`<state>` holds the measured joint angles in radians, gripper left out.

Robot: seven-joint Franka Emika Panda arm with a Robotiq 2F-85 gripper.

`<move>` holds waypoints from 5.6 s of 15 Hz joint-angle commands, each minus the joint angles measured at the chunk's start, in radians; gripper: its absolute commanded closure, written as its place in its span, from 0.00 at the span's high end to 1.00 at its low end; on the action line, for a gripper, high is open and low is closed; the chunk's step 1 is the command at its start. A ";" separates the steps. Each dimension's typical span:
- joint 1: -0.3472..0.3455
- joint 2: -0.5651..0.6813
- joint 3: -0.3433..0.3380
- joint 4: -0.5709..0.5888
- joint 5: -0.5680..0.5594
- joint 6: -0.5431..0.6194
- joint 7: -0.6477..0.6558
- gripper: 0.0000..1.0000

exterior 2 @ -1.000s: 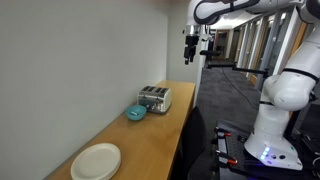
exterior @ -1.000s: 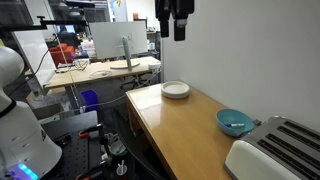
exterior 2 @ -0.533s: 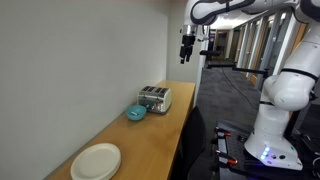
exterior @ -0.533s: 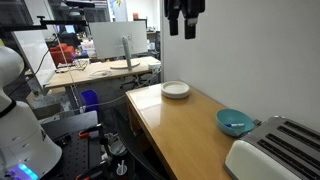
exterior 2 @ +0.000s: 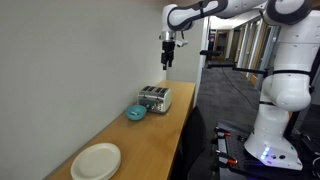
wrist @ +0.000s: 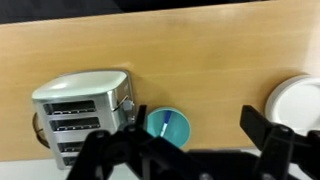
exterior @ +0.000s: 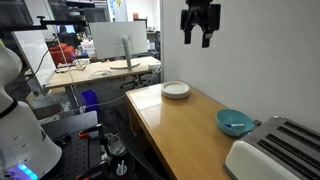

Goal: Move the blue bowl forward

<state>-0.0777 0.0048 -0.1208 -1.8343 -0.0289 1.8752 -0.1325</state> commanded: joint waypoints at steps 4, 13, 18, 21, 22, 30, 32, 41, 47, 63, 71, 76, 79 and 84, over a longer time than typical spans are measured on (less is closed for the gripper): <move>-0.030 0.264 0.017 0.267 0.091 -0.036 -0.010 1.00; -0.041 0.354 0.023 0.349 0.061 -0.045 0.000 1.00; -0.057 0.434 0.026 0.355 0.153 0.077 0.111 1.00; -0.061 0.504 0.037 0.344 0.259 0.174 0.210 1.00; -0.052 0.522 0.033 0.340 0.274 0.196 0.263 1.00; -0.050 0.626 0.039 0.320 0.399 0.218 0.492 1.00; -0.022 0.651 0.005 0.316 0.349 0.245 0.569 1.00; 0.007 0.781 -0.049 0.317 0.341 0.431 0.801 1.00; 0.017 0.863 -0.078 0.346 0.341 0.539 0.902 1.00; -0.008 1.008 -0.087 0.542 0.320 0.494 0.947 0.16; 0.000 1.012 -0.070 0.591 0.279 0.413 0.910 0.01; 0.004 1.006 -0.062 0.584 0.285 0.406 0.905 0.04; 0.001 1.009 -0.062 0.586 0.285 0.405 0.905 0.04; 0.005 1.011 -0.061 0.589 0.283 0.410 0.903 0.01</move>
<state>-0.0720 1.0101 -0.1863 -1.2538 0.2605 2.2837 0.7708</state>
